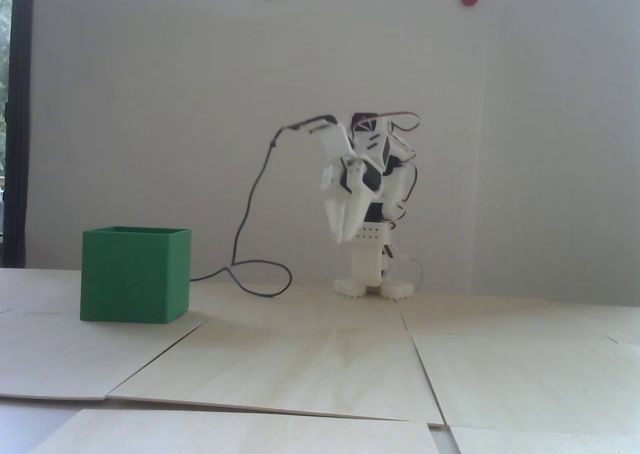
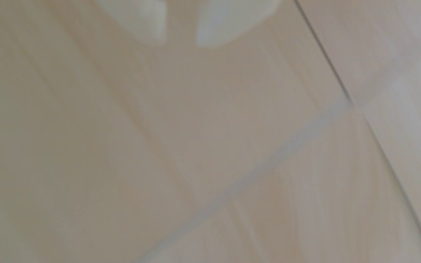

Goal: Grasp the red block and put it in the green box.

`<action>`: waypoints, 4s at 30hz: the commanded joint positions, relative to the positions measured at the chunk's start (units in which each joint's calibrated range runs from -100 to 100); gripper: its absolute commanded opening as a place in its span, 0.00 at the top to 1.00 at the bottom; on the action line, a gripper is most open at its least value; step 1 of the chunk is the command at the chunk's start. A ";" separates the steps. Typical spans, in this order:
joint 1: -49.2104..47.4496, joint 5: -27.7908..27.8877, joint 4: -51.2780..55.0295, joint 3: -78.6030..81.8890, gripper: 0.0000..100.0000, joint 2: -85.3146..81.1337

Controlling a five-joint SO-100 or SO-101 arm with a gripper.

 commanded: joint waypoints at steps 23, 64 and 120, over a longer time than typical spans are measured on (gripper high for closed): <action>-9.49 1.65 6.19 35.65 0.98 -33.45; -9.25 1.23 17.91 35.65 0.97 -41.26; -9.25 1.23 17.91 35.65 0.97 -41.26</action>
